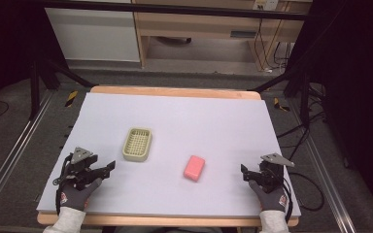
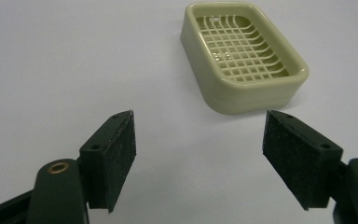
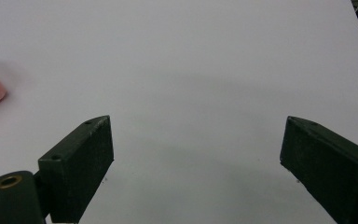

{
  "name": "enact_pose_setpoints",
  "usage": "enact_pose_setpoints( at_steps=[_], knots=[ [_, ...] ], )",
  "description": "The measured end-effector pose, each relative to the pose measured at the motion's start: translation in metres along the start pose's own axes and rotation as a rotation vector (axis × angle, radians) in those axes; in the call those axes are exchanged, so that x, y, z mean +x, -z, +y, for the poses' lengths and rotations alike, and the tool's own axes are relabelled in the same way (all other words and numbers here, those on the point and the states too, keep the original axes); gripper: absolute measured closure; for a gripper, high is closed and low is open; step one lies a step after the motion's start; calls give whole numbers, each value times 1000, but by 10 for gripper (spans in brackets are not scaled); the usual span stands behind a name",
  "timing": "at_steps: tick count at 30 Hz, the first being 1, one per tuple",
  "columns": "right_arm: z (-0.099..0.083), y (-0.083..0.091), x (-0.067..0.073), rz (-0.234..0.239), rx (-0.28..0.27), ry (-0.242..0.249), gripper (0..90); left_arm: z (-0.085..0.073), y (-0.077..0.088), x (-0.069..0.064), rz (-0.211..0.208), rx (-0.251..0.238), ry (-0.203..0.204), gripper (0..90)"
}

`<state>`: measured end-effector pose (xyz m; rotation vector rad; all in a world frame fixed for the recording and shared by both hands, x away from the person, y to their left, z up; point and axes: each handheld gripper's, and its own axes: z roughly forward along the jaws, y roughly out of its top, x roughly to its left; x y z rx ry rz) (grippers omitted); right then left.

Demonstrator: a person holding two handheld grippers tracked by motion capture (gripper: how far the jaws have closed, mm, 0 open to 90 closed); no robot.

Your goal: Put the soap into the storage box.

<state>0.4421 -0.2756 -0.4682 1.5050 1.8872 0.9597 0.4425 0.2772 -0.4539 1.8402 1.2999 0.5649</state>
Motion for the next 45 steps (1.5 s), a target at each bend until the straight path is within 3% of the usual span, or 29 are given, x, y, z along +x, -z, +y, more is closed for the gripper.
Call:
enact_pose_setpoints(
  at_steps=[9,15,25,45],
  knots=[
    [0,0,2,0,8,4,99,7,0,-13,-41,1,-21,278],
    [0,0,2,-6,5,7,104,12,2,-19,-51,-9,-12,297],
    [0,2,2,-7,4,1,100,24,4,-30,-70,-21,-45,304],
    [0,2,5,-11,9,14,101,54,-7,-65,-120,-36,-92,306]
  ],
)
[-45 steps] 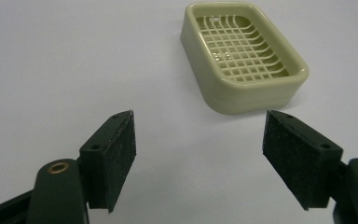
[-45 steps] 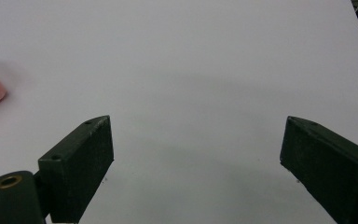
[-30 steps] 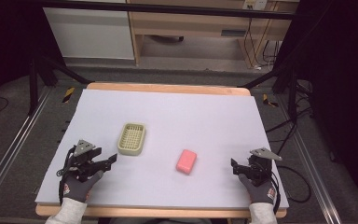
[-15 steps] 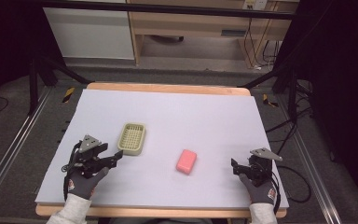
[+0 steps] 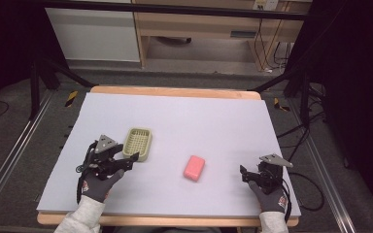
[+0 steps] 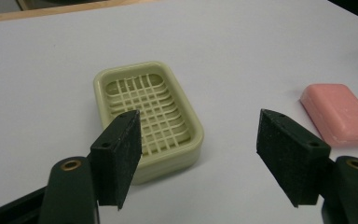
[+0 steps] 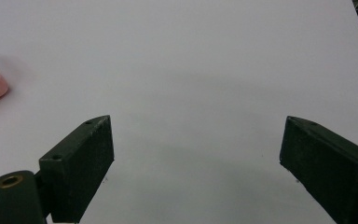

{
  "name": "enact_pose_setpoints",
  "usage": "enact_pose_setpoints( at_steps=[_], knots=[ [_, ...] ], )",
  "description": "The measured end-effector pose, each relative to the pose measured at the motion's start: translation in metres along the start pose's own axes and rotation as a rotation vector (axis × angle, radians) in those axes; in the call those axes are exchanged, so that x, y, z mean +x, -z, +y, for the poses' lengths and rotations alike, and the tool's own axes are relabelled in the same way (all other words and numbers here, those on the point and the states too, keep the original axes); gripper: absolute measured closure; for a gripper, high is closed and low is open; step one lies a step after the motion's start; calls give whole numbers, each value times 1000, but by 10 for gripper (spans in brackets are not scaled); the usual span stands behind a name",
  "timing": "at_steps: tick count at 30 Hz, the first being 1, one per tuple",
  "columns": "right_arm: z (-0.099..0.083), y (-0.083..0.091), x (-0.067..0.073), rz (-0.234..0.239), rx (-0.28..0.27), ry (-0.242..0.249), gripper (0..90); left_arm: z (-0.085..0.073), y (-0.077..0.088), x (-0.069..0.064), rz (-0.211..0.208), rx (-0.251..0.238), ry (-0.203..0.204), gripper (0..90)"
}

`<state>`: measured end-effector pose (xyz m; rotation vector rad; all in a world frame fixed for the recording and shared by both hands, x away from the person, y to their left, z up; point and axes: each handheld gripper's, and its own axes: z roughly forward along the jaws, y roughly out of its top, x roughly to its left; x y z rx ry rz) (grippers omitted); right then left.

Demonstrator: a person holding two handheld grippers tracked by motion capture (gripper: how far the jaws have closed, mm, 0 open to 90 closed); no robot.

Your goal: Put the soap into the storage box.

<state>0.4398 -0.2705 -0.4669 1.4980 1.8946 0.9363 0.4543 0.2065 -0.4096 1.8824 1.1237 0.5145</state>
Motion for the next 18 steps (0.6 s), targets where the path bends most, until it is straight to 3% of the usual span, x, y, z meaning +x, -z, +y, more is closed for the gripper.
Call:
enact_pose_setpoints(
  at_steps=[18],
  knots=[
    [0,0,1,1,-5,3,105,16,-14,-24,-37,6,-40,306]
  ],
)
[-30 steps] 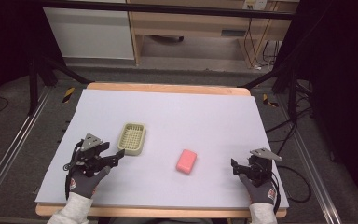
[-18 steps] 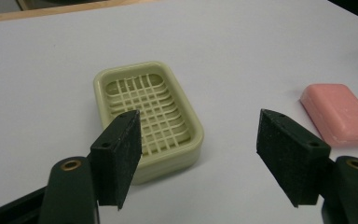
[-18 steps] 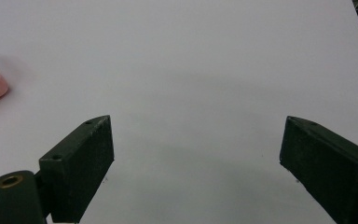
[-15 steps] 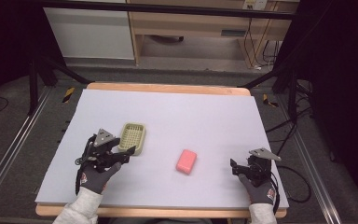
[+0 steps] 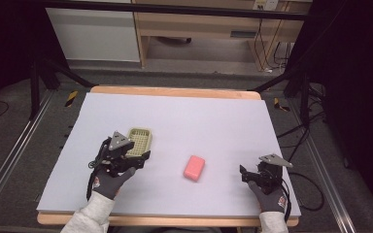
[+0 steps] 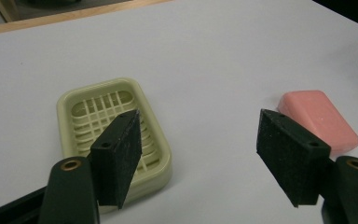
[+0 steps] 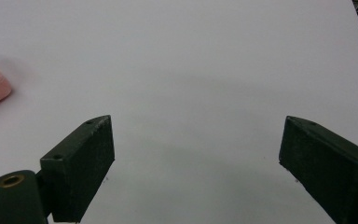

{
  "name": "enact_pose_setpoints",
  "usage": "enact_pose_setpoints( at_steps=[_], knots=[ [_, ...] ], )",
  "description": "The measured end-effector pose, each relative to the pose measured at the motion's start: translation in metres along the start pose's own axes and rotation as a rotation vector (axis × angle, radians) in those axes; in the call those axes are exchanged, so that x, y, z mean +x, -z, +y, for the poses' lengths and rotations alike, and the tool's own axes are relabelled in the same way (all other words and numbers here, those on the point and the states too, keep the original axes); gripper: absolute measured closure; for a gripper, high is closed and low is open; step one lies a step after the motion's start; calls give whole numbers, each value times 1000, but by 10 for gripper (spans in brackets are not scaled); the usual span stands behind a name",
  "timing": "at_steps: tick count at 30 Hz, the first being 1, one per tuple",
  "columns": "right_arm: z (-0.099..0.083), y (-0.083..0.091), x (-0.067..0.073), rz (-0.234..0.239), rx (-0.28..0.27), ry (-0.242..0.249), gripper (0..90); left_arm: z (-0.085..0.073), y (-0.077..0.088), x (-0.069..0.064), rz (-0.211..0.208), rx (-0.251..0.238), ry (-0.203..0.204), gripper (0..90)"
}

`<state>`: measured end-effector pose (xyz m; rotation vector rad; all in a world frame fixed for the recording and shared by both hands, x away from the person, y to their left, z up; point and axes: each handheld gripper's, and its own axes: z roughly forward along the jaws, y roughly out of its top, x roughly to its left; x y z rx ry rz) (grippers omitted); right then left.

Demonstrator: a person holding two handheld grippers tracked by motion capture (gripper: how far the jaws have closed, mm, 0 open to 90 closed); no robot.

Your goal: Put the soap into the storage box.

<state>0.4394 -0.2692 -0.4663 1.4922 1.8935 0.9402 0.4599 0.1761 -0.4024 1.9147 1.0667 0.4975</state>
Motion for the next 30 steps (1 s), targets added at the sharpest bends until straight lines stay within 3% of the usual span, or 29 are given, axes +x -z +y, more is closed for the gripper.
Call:
enact_pose_setpoints(
  at_steps=[30],
  knots=[
    [1,0,3,14,5,-7,143,15,-32,-46,-70,45,-80,296]
  ],
)
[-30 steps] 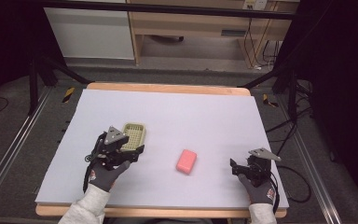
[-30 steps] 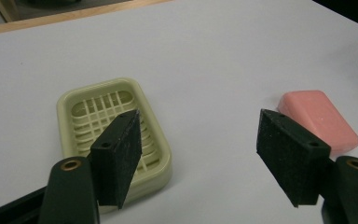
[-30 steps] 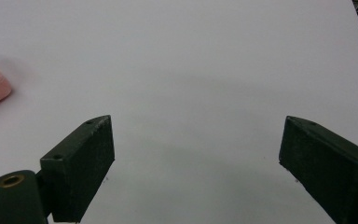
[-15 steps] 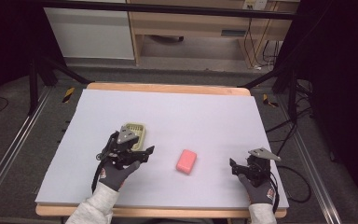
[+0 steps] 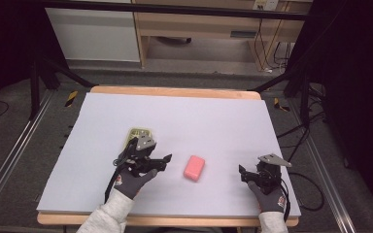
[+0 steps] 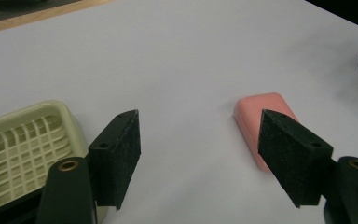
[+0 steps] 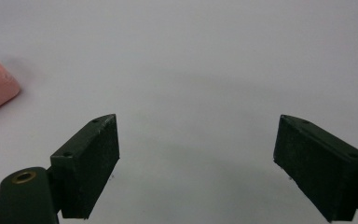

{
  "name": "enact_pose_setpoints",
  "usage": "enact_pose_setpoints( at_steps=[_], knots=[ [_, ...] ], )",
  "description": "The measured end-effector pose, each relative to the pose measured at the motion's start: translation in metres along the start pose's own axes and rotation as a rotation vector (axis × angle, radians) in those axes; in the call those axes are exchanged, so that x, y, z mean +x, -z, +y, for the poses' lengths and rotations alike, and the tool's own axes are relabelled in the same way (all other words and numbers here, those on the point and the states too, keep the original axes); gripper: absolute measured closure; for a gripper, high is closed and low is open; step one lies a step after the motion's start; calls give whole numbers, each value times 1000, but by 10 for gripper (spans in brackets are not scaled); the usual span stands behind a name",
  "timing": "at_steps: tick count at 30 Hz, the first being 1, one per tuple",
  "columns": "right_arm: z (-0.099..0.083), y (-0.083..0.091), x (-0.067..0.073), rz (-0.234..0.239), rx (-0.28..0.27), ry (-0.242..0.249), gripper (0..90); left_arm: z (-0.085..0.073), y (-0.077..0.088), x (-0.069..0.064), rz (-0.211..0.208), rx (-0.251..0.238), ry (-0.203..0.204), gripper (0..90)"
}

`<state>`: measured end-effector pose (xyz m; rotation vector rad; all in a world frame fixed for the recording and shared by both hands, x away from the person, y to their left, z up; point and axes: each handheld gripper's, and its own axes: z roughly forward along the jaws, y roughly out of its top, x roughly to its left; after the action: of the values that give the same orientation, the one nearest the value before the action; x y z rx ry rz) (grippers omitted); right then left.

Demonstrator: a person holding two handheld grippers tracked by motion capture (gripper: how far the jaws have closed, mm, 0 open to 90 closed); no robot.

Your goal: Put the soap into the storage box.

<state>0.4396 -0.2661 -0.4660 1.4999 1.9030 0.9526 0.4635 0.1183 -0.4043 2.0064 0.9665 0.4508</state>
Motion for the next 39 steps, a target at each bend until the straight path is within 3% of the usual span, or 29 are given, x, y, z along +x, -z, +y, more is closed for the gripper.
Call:
enact_pose_setpoints(
  at_steps=[11,39],
  knots=[
    [0,0,0,-6,2,2,144,4,-13,-15,-27,28,-27,288],
    [0,-1,1,-11,4,4,143,6,-54,-46,-72,78,-53,254]
  ],
)
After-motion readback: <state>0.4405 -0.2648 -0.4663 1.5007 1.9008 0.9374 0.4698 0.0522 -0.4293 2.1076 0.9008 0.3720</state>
